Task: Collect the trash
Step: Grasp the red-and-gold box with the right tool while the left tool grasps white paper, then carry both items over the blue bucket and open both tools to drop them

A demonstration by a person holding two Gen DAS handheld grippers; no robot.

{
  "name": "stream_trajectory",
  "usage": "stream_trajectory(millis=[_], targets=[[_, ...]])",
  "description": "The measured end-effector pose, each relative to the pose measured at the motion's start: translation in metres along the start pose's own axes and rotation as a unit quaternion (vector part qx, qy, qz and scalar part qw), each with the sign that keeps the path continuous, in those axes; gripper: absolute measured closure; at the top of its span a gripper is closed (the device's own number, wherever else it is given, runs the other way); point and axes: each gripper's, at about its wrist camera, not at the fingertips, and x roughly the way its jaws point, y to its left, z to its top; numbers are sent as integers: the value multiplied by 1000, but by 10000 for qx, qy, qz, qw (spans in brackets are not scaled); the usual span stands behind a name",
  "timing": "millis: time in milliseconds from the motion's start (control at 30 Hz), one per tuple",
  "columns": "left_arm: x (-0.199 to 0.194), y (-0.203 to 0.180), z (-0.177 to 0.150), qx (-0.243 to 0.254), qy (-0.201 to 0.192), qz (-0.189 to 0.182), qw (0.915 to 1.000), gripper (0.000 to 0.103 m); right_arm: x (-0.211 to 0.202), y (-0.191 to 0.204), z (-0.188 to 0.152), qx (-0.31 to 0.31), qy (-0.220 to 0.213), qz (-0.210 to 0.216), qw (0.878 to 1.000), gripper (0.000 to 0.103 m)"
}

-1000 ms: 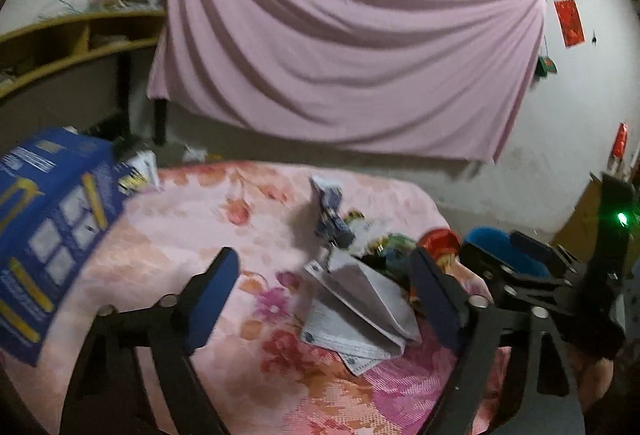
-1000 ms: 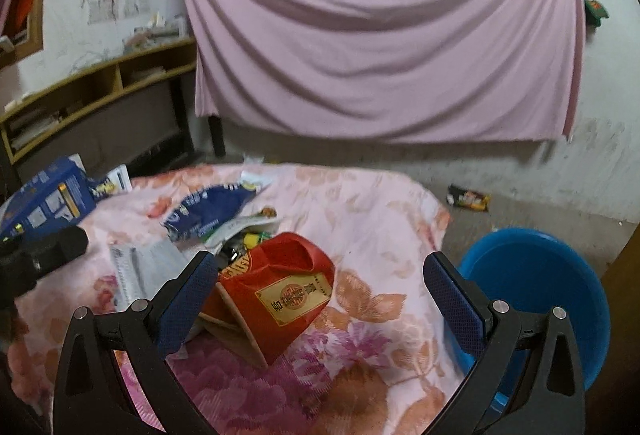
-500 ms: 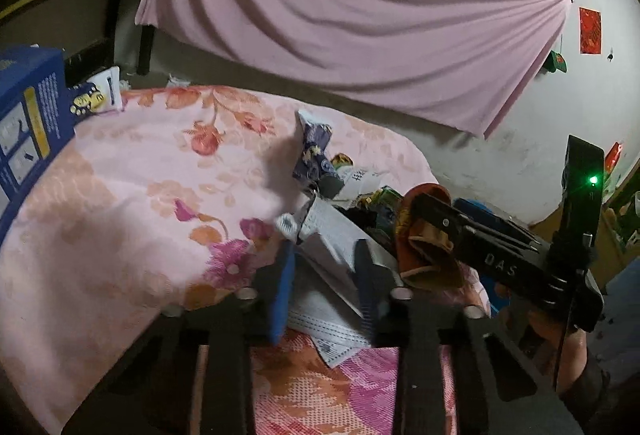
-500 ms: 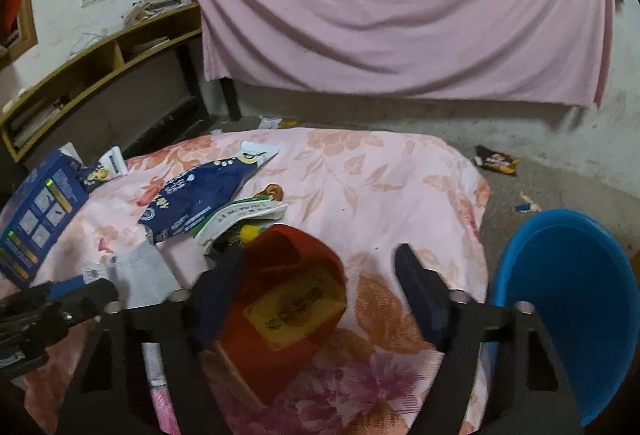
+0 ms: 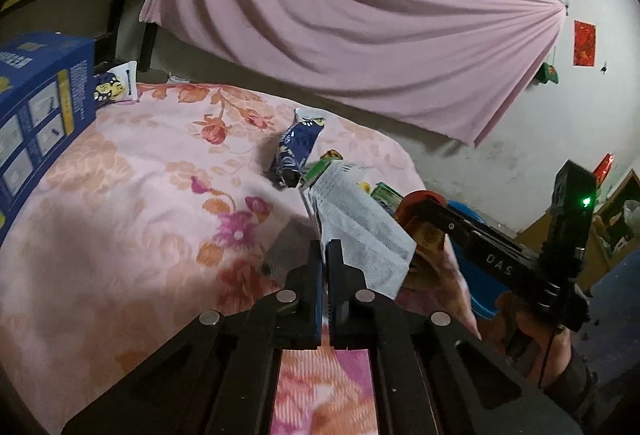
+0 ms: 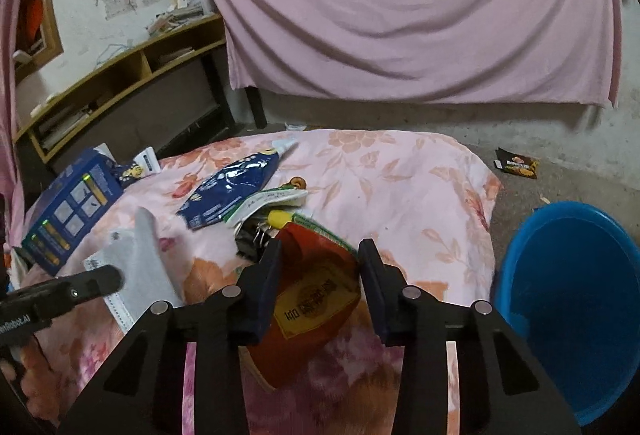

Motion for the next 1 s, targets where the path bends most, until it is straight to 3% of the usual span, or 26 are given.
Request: stream_trajectory(millis=[267,400,567,700,900,1000], targets=[[-33,-27,-10,488,-521,-141,9973,103,-47,1,-24,80,-568,-60,9983,70],[-38,-52,-7,857,-871,-209,9923,103,-76,-1,-34,72,-1191,-265,9925,70],[-29,-89,7,1227,-1284,-532,9827,103,-117,-7,-37,14,-2187,-705,9732,70],[-13,-126,16,1532,-1628,-878,9707,103,-148,-21,-35,63,-2940,-1327,9465,70],[18,-186,16,2026,-2362,-1501,9384,103,-186,-48,-33,35,-3909,-2398,8886,70],[40,-208,11,2226,-2518,-1650,9273,103,-195,-60,-33,-33,-4101,-2818,8674,70]])
